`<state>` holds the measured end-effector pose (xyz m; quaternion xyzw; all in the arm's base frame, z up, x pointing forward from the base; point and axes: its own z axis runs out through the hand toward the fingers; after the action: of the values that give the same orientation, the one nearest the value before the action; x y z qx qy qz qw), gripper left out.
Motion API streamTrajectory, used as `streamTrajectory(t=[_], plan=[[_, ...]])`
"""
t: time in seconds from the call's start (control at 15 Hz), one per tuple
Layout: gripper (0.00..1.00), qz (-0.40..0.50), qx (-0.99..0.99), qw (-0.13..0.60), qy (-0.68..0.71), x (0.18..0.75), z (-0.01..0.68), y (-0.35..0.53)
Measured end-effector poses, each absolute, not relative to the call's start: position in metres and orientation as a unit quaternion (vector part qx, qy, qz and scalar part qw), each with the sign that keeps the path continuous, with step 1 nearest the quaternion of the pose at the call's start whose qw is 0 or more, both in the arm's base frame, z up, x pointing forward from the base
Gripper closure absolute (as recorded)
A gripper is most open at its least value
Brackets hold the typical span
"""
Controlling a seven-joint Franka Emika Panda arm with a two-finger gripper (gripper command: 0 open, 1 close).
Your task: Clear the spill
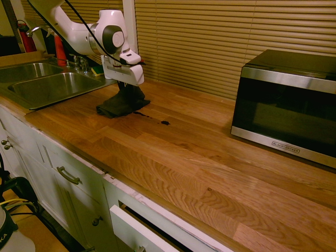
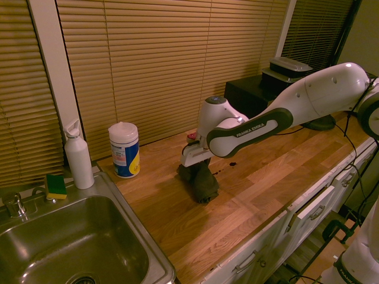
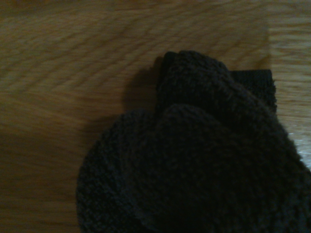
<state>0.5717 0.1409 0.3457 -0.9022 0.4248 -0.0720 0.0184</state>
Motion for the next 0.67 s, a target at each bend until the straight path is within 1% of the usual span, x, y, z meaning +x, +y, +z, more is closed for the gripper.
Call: streamTrajectory(t=[0.33, 0.67], plan=[[1.0, -0.073, -0.889, 0.021, 0.452, 0.571, 0.343, 0.09], [1.0, -0.064, -0.873, 0.038, 0.482, 0.569, 0.34, 0.001]])
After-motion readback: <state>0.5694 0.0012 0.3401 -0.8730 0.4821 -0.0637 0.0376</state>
